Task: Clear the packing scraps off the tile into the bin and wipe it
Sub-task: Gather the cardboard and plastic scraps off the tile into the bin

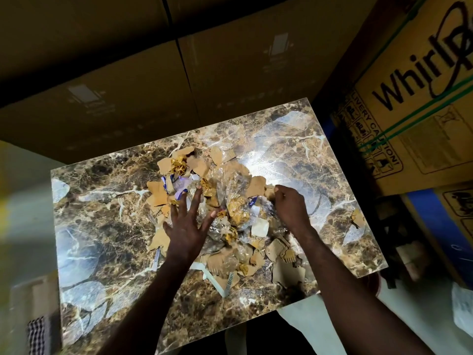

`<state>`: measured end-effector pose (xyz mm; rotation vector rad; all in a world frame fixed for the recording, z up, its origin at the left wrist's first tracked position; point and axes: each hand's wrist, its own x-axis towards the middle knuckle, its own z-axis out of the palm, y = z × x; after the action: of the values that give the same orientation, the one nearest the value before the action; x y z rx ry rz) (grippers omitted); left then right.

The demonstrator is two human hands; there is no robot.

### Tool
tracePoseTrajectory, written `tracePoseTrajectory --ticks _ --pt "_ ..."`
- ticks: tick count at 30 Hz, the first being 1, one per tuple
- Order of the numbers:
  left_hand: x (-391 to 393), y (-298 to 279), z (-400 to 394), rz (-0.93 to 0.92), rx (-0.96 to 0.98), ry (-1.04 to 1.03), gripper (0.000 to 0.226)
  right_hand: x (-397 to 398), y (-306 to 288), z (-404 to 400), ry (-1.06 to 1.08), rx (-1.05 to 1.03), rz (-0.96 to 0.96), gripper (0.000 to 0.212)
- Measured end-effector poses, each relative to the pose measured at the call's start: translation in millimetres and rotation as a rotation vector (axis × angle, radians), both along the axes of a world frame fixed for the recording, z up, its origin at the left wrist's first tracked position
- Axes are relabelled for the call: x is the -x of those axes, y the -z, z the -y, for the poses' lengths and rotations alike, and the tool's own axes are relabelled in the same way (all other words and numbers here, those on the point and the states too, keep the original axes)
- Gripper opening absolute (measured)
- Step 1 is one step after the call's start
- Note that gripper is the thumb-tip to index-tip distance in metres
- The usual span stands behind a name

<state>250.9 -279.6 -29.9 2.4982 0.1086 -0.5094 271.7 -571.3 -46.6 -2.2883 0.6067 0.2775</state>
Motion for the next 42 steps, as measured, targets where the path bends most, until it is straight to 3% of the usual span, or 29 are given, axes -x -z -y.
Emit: tracePoseTrajectory --ticks 7,13,16,22,26,35,37,39,42 --pt "0 0 -1 -0.012 -0.003 0.007 0.075 -4 1 -24 -0.162 0.106 -0.006 0.025" --pt "1 -1 -3 -0.017 0.009 0.009 0.074 9 -5 16 0.037 0.181 0.027 0.035" --pt "1 0 -2 -0.016 0.017 0.012 0.074 46 -11 66 0.117 0.343 0.035 0.036" --pt "1 2 -3 -0.015 0.015 0.024 0.073 117 0 123 0.353 0.493 -0.103 0.035" --pt "2 1 -3 -0.022 0.014 0.028 0.074 110 7 108 0.351 0.410 -0.127 0.028" --pt "3 3 -5 -0.009 0.015 0.032 0.074 56 -4 -3 -0.156 0.089 0.019 0.052" --pt "2 2 -5 -0.014 0.018 0.029 0.074 57 -8 -5 -0.049 -0.015 0.049 0.054" --pt "2 1 -5 -0.015 0.025 0.027 0.074 64 -14 1 0.078 -0.071 0.086 0.042" --pt "1 1 -5 -0.013 0.025 0.034 0.074 89 -15 31 0.245 -0.027 0.117 0.033"
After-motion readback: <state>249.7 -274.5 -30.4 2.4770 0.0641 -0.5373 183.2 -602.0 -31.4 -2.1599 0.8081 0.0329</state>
